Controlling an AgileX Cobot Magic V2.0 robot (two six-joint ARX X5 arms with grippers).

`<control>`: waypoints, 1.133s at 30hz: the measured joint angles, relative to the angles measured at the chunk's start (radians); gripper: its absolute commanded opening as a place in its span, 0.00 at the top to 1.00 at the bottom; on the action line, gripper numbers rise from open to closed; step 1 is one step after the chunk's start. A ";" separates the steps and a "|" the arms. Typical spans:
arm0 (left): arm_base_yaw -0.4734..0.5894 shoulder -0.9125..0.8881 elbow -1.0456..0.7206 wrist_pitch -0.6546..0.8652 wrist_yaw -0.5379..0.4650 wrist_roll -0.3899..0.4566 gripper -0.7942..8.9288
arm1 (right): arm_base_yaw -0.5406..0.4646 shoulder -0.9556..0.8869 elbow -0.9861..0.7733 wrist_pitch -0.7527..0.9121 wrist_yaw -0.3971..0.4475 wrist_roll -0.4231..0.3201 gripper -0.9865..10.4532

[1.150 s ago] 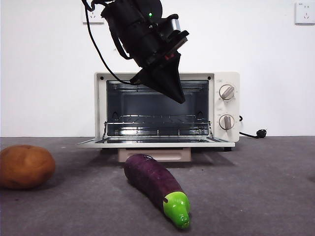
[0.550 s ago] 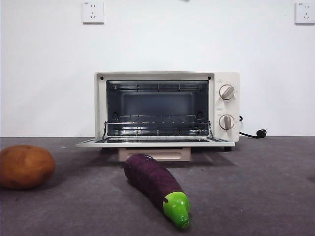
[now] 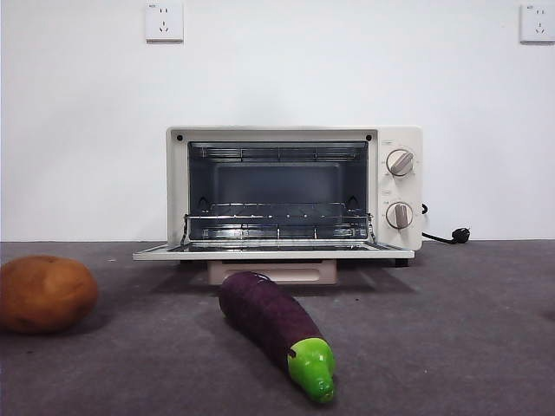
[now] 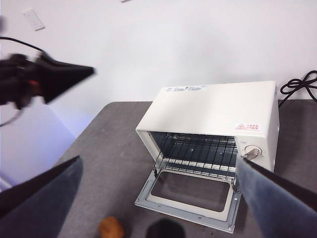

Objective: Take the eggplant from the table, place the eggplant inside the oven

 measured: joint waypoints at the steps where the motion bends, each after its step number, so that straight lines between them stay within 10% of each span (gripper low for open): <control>1: 0.000 0.000 0.039 -0.019 -0.021 0.000 0.92 | 0.000 0.000 0.000 0.000 0.000 0.000 0.39; 18: 0.000 -0.138 0.197 -0.103 -0.180 0.000 0.92 | 0.052 0.034 0.000 -0.025 -0.008 0.003 0.39; 34: 0.000 -0.278 0.197 -0.106 -0.410 0.034 0.92 | 0.322 0.159 0.000 -0.086 0.026 -0.014 0.45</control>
